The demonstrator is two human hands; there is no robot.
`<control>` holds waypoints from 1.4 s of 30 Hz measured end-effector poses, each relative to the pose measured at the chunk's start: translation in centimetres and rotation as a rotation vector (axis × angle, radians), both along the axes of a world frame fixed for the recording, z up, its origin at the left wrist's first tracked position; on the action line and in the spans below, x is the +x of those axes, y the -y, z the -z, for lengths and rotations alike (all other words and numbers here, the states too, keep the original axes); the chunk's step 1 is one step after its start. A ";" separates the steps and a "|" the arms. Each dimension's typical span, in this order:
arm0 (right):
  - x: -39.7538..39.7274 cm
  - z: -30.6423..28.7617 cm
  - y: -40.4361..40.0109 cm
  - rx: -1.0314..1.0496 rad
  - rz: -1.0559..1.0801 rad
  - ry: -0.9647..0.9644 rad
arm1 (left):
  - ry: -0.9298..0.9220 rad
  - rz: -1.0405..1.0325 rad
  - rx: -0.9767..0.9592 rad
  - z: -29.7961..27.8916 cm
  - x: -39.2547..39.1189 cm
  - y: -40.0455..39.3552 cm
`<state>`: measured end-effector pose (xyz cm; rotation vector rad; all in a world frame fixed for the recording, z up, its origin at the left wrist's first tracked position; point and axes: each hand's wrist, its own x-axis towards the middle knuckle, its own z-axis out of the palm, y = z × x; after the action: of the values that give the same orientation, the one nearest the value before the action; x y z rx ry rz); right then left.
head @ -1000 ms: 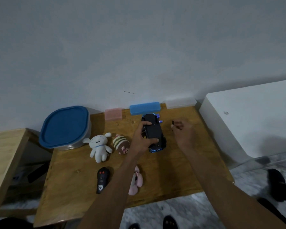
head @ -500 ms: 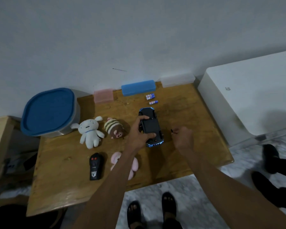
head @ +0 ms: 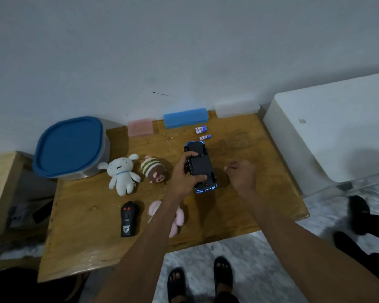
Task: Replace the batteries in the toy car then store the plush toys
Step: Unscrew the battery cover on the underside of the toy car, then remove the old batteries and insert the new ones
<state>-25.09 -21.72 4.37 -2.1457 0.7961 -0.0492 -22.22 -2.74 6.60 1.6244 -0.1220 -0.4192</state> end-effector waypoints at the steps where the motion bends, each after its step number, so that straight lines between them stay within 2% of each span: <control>1: 0.6 -1.2 -0.2 0.042 -0.007 0.070 | 0.013 -0.002 0.001 -0.3 0.2 -0.1; 5: 3.0 -6.2 -1.6 0.148 -0.152 0.241 | 0.060 -0.008 0.023 -1.5 1.0 -0.6; 9: 4.7 -7.9 -2.6 0.138 -0.363 0.216 | 0.107 -0.013 0.037 -2.3 1.5 -1.2; 14: 4.9 -7.8 -3.8 0.055 -0.450 0.174 | 0.133 -0.011 0.041 -2.6 1.3 -2.0; 21: 4.9 -8.6 -4.9 0.047 -0.411 0.135 | 0.164 0.014 0.059 -2.3 1.1 -2.7; 28: 5.5 -10.6 -3.8 0.217 -0.408 0.115 | 0.059 0.020 0.067 -2.8 1.4 -3.0; 35: 4.7 -9.7 -1.0 0.419 -0.068 0.237 | 0.057 0.049 0.087 -2.7 1.9 -3.0; 38: 3.7 -7.6 0.6 0.394 0.065 0.231 | 0.054 0.069 0.105 -2.1 1.9 -2.9; 42: 1.4 -3.5 1.6 0.267 0.006 0.080 | 0.061 0.062 0.120 -0.9 1.8 -2.5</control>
<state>-23.64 -23.29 7.91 -1.8777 0.7203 -0.0294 -20.43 -0.22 7.46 1.7558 -0.1967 -0.4311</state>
